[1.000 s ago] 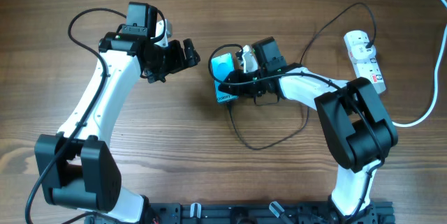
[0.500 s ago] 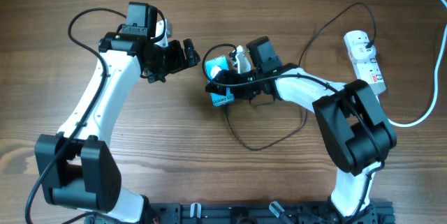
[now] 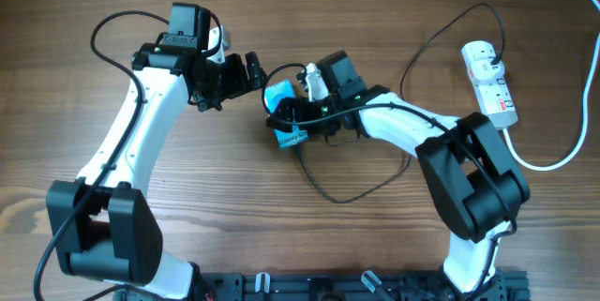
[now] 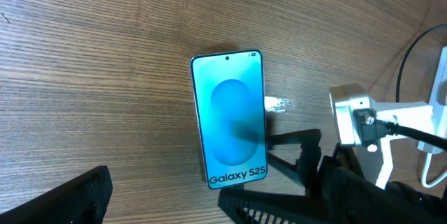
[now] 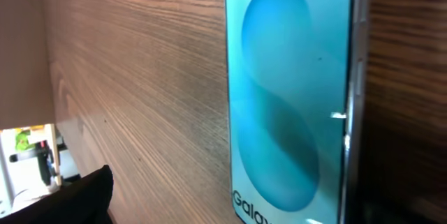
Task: Plug charger to phone and switch on socket
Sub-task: 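Lower the phone flat onto the table with the right gripper and release, then move the right gripper right over the white power strip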
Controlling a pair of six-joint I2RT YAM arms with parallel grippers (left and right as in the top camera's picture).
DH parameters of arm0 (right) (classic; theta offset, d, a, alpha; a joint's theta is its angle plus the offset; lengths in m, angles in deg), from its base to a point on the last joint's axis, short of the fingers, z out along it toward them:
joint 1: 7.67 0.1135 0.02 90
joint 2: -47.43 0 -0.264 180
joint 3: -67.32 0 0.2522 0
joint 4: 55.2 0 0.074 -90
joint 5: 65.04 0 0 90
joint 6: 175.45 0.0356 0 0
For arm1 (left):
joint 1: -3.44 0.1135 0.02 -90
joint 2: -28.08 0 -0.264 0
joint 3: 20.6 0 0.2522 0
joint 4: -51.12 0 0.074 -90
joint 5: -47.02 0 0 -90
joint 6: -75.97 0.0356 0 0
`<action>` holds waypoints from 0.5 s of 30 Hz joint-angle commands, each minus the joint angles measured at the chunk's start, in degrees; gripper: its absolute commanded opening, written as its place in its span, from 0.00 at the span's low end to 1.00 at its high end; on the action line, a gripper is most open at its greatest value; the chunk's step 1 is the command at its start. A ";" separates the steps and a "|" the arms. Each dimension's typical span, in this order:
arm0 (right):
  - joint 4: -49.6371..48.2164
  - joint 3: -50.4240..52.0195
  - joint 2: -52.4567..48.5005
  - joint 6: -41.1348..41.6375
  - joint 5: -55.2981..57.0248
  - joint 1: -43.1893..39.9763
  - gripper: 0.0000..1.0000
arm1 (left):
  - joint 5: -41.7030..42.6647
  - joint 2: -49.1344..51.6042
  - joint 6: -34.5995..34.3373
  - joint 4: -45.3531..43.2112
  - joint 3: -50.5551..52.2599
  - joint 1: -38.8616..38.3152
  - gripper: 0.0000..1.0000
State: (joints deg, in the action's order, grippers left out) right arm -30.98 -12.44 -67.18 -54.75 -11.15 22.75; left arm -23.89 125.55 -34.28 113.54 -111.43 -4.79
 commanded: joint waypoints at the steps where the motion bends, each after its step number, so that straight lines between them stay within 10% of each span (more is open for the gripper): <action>1: 2.47 0.63 0.09 -2.05 6.34 -1.77 1.00 | -0.57 -0.72 0.33 0.02 0.00 0.11 1.00; 15: 17.38 -2.10 20.02 -14.58 11.39 -16.81 0.99 | -0.59 -0.72 0.33 0.02 0.00 0.11 1.00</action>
State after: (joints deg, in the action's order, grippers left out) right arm -16.14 -12.29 -52.62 -65.50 -1.76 9.22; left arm -23.87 125.55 -34.28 113.54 -111.43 -4.79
